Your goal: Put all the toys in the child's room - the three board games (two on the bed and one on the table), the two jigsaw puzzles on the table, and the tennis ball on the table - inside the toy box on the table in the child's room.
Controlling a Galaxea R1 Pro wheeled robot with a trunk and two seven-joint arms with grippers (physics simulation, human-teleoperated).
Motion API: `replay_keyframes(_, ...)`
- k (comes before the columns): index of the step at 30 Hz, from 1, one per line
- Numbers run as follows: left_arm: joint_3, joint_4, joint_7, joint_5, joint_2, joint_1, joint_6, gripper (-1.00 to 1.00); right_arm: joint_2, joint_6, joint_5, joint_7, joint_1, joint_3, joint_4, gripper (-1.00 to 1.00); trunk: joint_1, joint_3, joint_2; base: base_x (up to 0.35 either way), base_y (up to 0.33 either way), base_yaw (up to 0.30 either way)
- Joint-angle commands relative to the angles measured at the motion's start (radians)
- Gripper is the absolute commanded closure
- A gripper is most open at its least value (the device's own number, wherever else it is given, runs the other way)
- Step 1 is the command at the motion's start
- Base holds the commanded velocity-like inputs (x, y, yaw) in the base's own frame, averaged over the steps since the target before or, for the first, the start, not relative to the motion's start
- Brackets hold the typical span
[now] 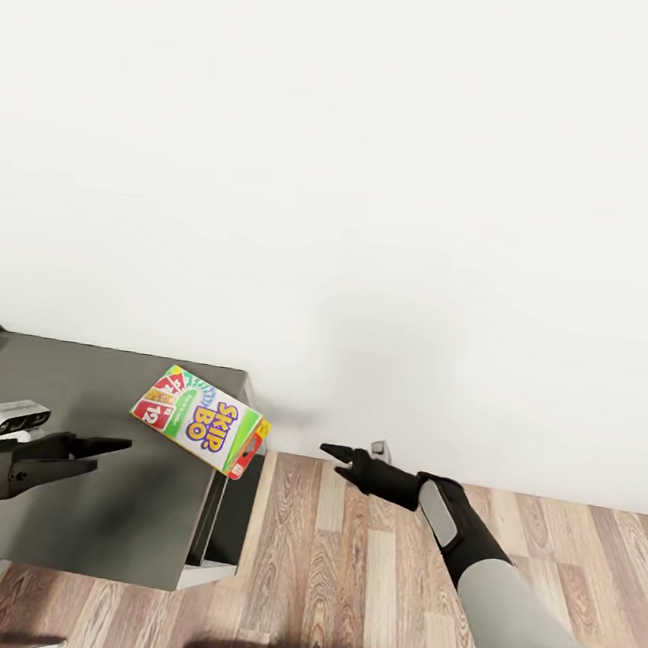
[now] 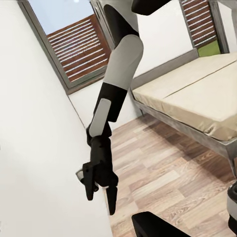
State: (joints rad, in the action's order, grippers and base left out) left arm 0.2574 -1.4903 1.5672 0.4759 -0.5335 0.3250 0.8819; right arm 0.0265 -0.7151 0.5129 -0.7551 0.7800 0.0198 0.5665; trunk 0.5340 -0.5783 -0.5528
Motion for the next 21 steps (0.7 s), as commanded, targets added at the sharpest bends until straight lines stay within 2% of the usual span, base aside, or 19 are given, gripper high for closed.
replay_keyframes(1, -0.001, 0.000, 0.004, 0.001, 0.000, 0.001, 0.010, -1.00, 0.002, -0.007, 0.003, 0.002, 0.001, -0.016, 0.000, -1.00, 0.000, -0.001, -0.001, 0.000, 0.000, 0.000)
replay_keyframes(7, 0.001, -0.001, 0.004, 0.002, 0.020, 0.000, 0.010, -1.00, 0.018, -0.006, 0.003, 0.002, 0.001, -0.051, 0.000, -1.00, 0.000, -0.001, -0.001, 0.000, 0.000, 0.000)
replay_keyframes(17, 0.006, -0.002, 0.004, 0.004, 0.026, 0.001, 0.019, -1.00, 0.040, -0.006, 0.004, -0.001, 0.003, -0.058, 0.005, -1.00, 0.000, -0.001, -0.001, 0.000, 0.000, 0.000)
replay_keyframes(21, 0.005, -0.005, 0.004, 0.020, 0.026, 0.001, 0.020, -1.00, 0.045, -0.006, 0.004, -0.002, 0.011, -0.058, 0.008, -1.00, 0.000, -0.001, -0.001, 0.000, 0.000, 0.000)
